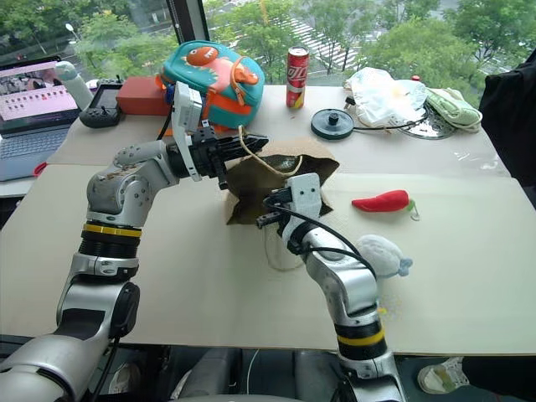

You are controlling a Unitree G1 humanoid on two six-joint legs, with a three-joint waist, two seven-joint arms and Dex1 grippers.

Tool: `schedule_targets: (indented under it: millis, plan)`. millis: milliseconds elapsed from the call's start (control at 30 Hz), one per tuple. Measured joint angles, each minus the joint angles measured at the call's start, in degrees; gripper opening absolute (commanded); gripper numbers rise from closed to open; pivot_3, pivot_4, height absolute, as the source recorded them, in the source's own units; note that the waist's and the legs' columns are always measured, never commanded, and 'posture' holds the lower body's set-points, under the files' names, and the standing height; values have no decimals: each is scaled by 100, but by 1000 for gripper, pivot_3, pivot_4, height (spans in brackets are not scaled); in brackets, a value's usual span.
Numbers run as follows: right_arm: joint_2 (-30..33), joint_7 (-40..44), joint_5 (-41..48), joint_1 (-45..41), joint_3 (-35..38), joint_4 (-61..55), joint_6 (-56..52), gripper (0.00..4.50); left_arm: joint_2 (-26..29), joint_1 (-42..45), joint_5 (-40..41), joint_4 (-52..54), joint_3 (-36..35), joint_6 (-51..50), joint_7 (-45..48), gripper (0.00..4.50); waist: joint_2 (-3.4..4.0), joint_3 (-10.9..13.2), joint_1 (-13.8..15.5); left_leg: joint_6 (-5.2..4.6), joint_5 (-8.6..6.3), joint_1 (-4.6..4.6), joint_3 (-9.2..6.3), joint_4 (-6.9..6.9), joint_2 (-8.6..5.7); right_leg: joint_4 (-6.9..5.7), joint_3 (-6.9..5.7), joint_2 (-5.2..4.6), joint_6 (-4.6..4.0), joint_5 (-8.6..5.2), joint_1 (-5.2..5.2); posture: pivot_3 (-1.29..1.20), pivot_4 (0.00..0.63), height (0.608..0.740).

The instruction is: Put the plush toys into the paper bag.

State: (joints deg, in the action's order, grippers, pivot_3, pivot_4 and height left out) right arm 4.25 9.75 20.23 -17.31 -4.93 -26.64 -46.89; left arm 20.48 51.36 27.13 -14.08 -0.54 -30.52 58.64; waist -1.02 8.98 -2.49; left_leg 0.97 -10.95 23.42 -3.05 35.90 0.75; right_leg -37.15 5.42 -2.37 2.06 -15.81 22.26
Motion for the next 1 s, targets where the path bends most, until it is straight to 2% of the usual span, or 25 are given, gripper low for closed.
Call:
schedule_targets:
  millis: [167, 267, 400, 633, 800, 1000]
  plan:
    - [316, 1, 369, 314, 586, -591, -461, 62, 1, -1, 3, 5, 1, 0, -9, 0, 0, 0, -2, 0, 0, -3, 1, 1, 0, 0, 0, 0, 0, 0, -1, 0, 150, 739]
    - [534, -83, 435, 339, 1096, -683, -635, 770, 2, -2, 3, 5, 1, 0, -7, 0, 0, 0, -1, 1, 0, -3, 3, 1, 0, 1, 1, 0, 1, 0, -1, 0, 150, 739]
    - [724, -123, 732, 475, 1584, -1043, -987, 2211, -6, -5, 3, 4, 14, 1, 3, 0, 0, 0, -15, 0, 0, -3, 4, -4, 2, 2, 1, 2, 1, -1, 1, 0, 150, 739]
    - [1793, 54, 1286, 1276, 2721, -1978, -1854, 4457, 16, -71, -1, -4, 33, 16, 47, 0, 0, 0, 17, 0, 0, 4, 5, -1, -3, 9, 2, -3, 3, -2, -2, 0, 150, 739]
    - [2437, 301, 1489, 1909, 3148, -2169, -2264, 4457, -53, -84, -1, -12, 57, 23, 64, 0, 0, 0, -10, 0, 0, -5, 10, 0, -2, 8, 7, 0, 12, -7, -6, 0, 150, 739]
    - [2420, 75, 1272, 2088, 2850, -1831, -2417, 4457, -77, -85, -2, -20, 68, 40, 80, 0, 0, 0, -5, 0, 1, -4, 12, 0, -2, 8, 10, 1, 25, -15, -5, 0, 150, 739]
